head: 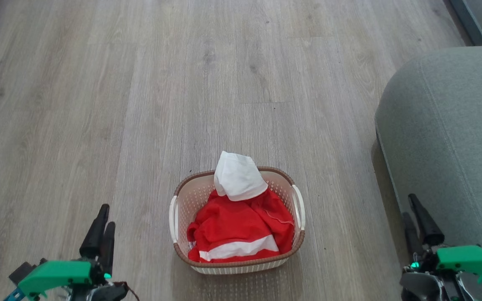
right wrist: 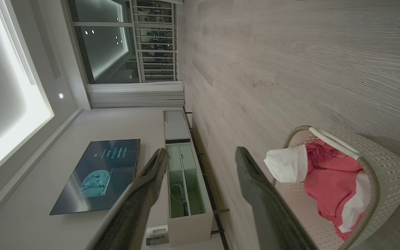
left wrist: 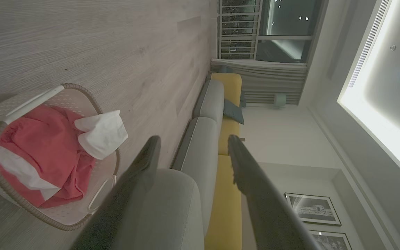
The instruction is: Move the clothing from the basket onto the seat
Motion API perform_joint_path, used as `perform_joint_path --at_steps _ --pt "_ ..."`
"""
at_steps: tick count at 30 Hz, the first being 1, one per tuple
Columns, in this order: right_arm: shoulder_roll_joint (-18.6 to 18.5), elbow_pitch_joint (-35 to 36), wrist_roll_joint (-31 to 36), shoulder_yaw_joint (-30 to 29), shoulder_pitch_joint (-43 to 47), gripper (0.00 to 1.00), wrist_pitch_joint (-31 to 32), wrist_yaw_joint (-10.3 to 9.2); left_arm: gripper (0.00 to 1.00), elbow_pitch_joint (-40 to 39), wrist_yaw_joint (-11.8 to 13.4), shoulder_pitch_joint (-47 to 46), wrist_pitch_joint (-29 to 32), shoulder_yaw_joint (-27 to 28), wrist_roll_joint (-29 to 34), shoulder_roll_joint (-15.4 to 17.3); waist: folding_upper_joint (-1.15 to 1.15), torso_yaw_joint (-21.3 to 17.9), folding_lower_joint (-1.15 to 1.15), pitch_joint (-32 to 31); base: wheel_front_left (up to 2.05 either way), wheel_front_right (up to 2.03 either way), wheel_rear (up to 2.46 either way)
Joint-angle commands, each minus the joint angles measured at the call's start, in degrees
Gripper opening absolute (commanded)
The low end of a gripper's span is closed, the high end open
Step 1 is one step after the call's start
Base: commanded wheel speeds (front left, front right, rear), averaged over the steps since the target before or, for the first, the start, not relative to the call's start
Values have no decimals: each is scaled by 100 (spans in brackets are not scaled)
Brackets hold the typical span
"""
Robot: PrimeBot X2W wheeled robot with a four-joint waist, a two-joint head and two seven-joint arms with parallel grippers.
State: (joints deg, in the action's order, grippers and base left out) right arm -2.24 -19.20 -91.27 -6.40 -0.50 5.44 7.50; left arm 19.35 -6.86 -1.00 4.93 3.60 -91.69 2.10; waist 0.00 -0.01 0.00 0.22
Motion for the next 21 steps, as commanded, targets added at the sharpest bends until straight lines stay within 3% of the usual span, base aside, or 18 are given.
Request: perform_joint_path --at_steps 1,8,21 --pt "-75 203 110 65 -228 100 -97 0 100 -205 -6 -243 -73 -20 57 29 0 0 0 1 0 0 0" --pt "-106 194 690 109 -278 100 -220 0 100 -196 -10 -252 -190 -75 320 32 0 3 0 2 0 0 0" --pt "-111 350 2257 251 -322 100 -441 0 100 -240 -16 -293 -408 -41 1467 37 0 21 0 8 0 0 0"
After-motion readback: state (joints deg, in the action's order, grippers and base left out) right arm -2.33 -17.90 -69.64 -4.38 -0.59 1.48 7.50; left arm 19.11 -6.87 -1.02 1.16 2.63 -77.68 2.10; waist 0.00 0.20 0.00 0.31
